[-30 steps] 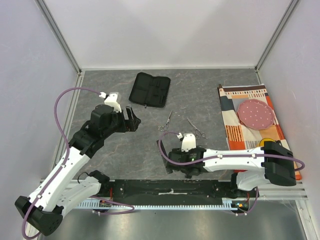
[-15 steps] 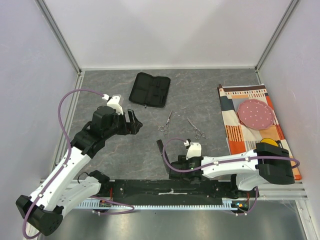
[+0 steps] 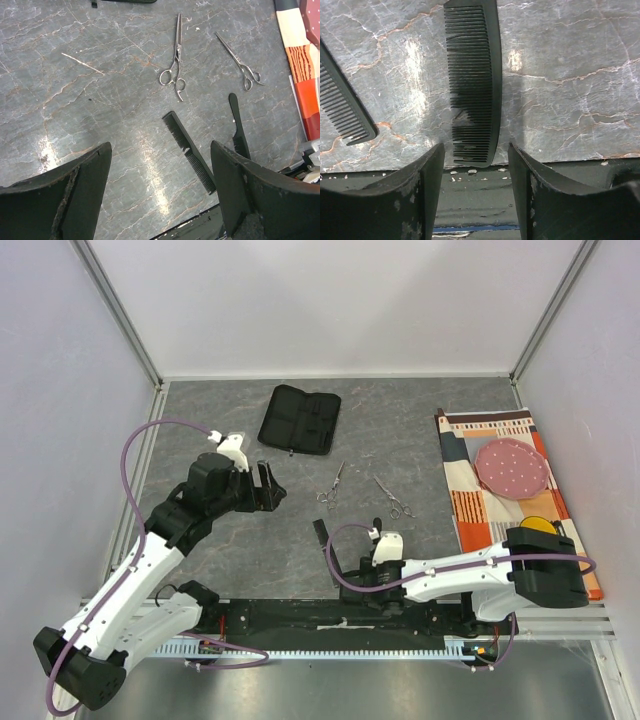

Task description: Sort the hair-cutting tools

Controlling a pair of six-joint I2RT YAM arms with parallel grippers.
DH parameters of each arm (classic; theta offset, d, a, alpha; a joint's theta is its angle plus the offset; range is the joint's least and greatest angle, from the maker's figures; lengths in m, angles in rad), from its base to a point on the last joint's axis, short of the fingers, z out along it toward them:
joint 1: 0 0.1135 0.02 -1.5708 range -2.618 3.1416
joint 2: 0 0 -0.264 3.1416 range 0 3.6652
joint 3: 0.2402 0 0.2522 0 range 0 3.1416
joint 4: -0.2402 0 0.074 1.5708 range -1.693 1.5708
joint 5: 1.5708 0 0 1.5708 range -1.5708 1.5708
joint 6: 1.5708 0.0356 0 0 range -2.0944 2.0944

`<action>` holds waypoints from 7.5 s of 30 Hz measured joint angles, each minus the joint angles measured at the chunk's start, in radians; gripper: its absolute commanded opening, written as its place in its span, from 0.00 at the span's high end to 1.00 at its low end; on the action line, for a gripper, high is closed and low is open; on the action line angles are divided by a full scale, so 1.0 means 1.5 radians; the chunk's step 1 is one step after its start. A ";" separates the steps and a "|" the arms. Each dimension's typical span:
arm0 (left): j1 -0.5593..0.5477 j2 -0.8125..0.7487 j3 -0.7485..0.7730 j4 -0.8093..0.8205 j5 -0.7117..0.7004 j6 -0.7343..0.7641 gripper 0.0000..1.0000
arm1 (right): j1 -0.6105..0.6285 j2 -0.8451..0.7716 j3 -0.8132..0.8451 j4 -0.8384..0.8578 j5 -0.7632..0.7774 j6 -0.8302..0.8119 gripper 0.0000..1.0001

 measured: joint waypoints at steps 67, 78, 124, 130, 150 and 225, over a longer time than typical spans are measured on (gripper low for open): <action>-0.048 0.193 -0.100 0.195 0.417 -0.154 0.20 | 0.174 -0.055 0.202 -0.309 0.170 0.031 0.82; -0.075 0.259 -0.121 0.340 0.455 -0.266 0.20 | 0.196 -0.030 0.293 -0.320 0.203 -0.003 0.82; -0.074 0.288 -0.049 0.158 0.291 -0.177 0.21 | 0.285 0.023 0.429 -0.342 0.264 0.008 0.93; -0.069 0.300 -0.045 0.128 0.256 -0.160 0.21 | 0.291 0.019 0.425 -0.342 0.265 0.013 0.94; -0.068 0.219 -0.086 0.157 0.409 -0.193 0.24 | 0.291 0.016 0.424 -0.343 0.347 0.022 0.93; 0.161 0.186 -0.217 0.914 0.270 -0.496 0.98 | -0.580 -0.253 -0.028 0.747 -0.311 -0.557 0.36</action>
